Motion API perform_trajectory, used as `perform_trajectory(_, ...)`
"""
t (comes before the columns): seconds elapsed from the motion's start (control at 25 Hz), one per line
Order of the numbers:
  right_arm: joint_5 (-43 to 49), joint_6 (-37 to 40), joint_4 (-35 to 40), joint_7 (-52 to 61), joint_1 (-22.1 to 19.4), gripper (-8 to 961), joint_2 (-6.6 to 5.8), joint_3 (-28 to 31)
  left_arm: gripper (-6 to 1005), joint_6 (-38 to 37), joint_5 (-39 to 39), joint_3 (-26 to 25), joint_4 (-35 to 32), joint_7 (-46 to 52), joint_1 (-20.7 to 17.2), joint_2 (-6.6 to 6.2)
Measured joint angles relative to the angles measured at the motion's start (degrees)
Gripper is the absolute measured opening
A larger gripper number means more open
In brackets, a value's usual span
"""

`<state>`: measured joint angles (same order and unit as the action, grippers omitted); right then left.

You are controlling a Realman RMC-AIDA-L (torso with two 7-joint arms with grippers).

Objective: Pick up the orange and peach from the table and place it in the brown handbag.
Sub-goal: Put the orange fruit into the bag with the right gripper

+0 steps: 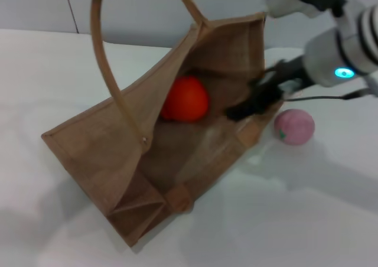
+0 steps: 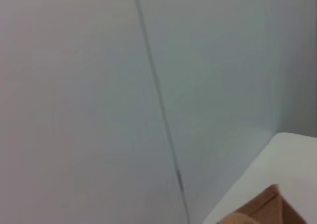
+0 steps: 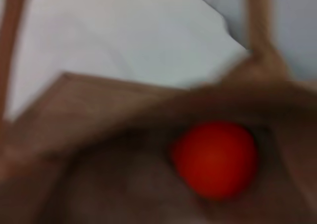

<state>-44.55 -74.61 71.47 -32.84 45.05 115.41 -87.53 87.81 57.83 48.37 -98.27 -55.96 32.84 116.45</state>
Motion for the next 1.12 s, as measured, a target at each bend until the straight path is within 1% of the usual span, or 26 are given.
perform_trajectory(0.12, 7.3, -3.3, 6.2, 2.8, -2.9, 891, 0.12, 0.4, 114, -1.0, -0.1, -0.8, 0.8, 0.0, -0.9, 0.00)
perform_trajectory(0.24, 12.1, -3.8, 7.6, 3.8, -3.8, 891, 0.22, 0.4, 112, -2.2, -0.7, -1.3, 1.4, 0.0, -2.1, 0.00)
perform_trajectory(0.4, 14.3, -3.4, 5.5, 3.9, -3.6, 891, 0.04, 0.7, 111, -2.6, -1.4, -1.4, 1.2, 0.3, -2.7, 0.00)
perform_trajectory(0.64, 16.8, -1.9, 1.5, 3.9, -2.8, 892, 0.10, 0.8, 110, -2.4, -1.4, -3.0, 1.1, 0.7, -3.1, 0.00)
perform_trajectory(0.84, 17.0, -1.7, -2.0, 4.0, -2.0, 891, -0.03, 0.8, 110, -1.7, -1.4, -4.3, 0.9, 1.0, -3.8, 0.00)
perform_trajectory(1.12, 17.1, -1.0, -6.3, 3.4, -0.9, 891, -0.02, 0.8, 111, -1.6, -1.4, -4.7, -0.1, 1.2, -4.8, 0.00)
